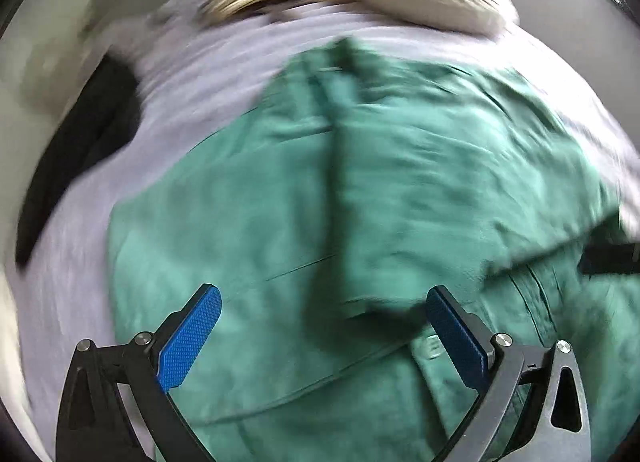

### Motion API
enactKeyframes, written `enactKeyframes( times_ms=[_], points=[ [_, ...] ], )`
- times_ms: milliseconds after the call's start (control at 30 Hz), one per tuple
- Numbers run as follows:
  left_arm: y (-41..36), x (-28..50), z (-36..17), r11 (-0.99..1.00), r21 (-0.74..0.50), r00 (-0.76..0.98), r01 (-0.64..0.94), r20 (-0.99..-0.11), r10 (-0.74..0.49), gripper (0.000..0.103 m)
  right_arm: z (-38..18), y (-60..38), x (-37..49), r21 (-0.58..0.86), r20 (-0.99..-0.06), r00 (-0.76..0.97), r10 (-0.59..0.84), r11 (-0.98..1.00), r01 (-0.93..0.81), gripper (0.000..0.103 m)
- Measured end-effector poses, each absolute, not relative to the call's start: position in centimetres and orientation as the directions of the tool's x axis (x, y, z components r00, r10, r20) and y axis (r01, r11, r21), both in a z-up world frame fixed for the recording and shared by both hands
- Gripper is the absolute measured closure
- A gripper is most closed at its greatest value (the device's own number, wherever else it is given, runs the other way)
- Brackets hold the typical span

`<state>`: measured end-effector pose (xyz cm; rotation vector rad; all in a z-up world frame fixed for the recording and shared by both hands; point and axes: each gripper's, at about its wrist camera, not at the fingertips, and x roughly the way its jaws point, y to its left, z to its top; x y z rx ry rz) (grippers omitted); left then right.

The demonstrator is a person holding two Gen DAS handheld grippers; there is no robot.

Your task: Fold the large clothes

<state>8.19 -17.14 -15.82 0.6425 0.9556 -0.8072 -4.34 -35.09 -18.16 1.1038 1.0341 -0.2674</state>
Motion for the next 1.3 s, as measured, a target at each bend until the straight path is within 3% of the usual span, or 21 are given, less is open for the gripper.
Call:
enactKeyframes(
  times_ms=[167,267,367,433,533,633,700,767,867,1000,1033,1067,1100,1133,1167,1300],
  points=[
    [-20.5,8.0,-16.4,0.575,0.175,0.394,0.799,-0.875,-0.281,0.000,-19.6,-39.1,-8.9,0.667,-0.745,0.624,0.235,0.264,0.697,0.027],
    [-19.6,12.5,-16.4,0.776,0.132,0.435,0.616,-0.879,-0.195,0.000,-19.5,-41.8,-11.1,0.682,-0.731,0.663,0.161,0.191,0.706,0.027],
    [-14.8,18.9,-17.7,0.944,0.047,0.351,0.326,-0.933,-0.075,0.001,-19.6,-44.4,-13.7,0.700,-0.714,0.697,0.068,0.082,0.709,0.027],
    [-10.8,21.8,-18.0,0.979,0.000,0.302,0.204,-0.951,-0.063,0.005,-20.7,-45.5,-15.2,0.744,-0.666,0.744,0.060,-0.022,0.668,0.027],
    [-8.1,22.2,-16.2,0.973,-0.020,0.340,0.231,-0.935,-0.100,0.005,-21.2,-45.6,-15.9,0.761,-0.642,0.763,0.082,-0.056,0.646,0.027],
    [-9.4,19.3,-13.7,0.881,0.085,0.433,0.465,-0.890,-0.143,0.005,-21.1,-44.9,-15.3,0.756,-0.647,0.747,0.152,-0.004,0.655,0.027],
    [-11.2,16.8,-13.4,0.785,0.148,0.446,0.602,-0.877,-0.177,0.005,-21.0,-43.1,-14.2,0.804,-0.574,0.779,0.251,-0.011,0.595,0.027],
    [-12.7,15.5,-13.9,0.742,0.122,0.400,0.659,-0.892,-0.209,0.005,-20.5,-40.7,-13.0,0.848,-0.496,0.793,0.354,0.000,0.530,0.027],
    [-13.6,14.9,-15.1,0.791,0.027,0.316,0.612,-0.925,-0.213,0.005,-20.1,-37.4,-9.0,0.876,-0.456,0.768,0.450,0.075,0.477,0.027],
    [-10.8,14.8,-15.0,0.872,-0.049,0.281,0.487,-0.937,-0.209,0.005,-20.6,-36.6,-2.2,0.880,-0.468,0.768,0.438,0.148,0.452,0.028],
    [-10.1,14.6,-14.8,0.875,-0.046,0.285,0.483,-0.936,-0.206,0.005,-20.9,-36.6,-1.0,0.871,-0.485,0.762,0.429,0.164,0.462,0.030],
    [-9.2,14.6,-14.6,0.875,-0.035,0.293,0.482,-0.935,-0.198,0.005,-21.1,-36.6,0.2,0.854,-0.516,0.750,0.414,0.183,0.487,0.047],
    [-7.9,14.5,-14.2,0.874,-0.016,0.304,0.486,-0.934,-0.186,0.005,-21.6,-37.0,1.5,0.823,-0.565,0.724,0.397,0.203,0.530,0.077],
    [-6.8,14.4,-14.0,0.872,-0.002,0.312,0.489,-0.933,-0.177,0.005,-22.0,-37.3,2.4,0.799,-0.597,0.703,0.387,0.206,0.565,0.095],
    [-6.2,14.5,-14.0,0.872,0.009,0.318,0.489,-0.933,-0.169,0.005,-22.0,-37.2,3.4,0.803,-0.591,0.709,0.385,0.198,0.562,0.100],
    [-3.1,14.3,-15.2,0.880,0.010,0.291,0.475,-0.945,-0.147,0.005,-20.2,-34.9,9.4,0.826,-0.563,0.704,0.434,0.313,0.468,0.100]
  ],
)
